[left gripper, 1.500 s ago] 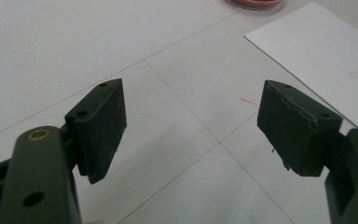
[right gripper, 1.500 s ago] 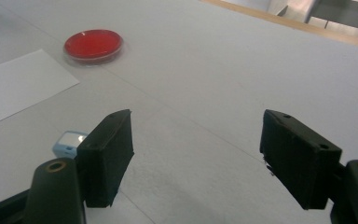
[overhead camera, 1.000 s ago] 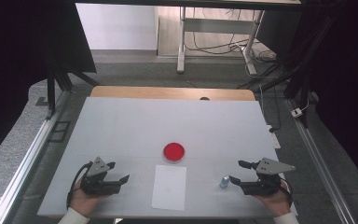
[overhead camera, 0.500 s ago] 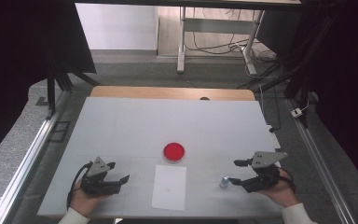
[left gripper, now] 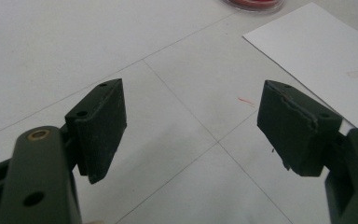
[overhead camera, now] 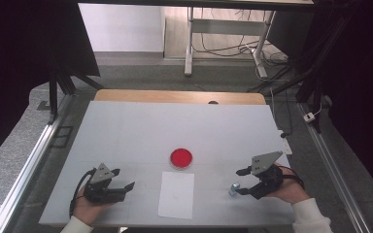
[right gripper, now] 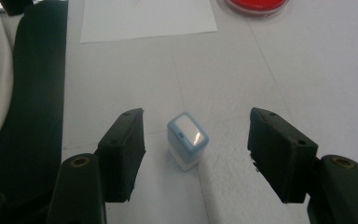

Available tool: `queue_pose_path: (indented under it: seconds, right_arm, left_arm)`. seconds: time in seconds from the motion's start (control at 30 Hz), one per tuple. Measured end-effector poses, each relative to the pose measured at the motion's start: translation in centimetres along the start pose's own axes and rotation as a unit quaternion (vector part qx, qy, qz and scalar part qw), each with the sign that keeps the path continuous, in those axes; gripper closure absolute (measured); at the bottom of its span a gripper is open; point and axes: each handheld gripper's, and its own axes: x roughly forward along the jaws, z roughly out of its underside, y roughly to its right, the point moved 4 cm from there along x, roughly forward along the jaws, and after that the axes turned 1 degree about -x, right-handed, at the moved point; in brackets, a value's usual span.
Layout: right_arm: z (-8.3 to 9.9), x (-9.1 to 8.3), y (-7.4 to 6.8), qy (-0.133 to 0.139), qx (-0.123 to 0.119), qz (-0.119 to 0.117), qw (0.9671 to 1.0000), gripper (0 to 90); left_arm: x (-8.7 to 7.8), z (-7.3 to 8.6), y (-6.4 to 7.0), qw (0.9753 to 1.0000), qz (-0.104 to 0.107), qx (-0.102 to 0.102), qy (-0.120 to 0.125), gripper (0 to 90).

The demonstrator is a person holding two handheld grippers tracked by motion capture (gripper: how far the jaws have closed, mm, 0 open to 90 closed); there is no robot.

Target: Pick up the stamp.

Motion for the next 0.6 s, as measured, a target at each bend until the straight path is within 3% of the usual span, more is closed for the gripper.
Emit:
queue_pose_path:
  seconds: [0.6]
  right_arm:
    - [0.3,1.4,0.2,-0.019,-0.027,-0.023,0.9992,50.7]
  left_arm:
    - [0.0,0.0,0.0,1.0000,-0.003,0.000,0.001,23.8]
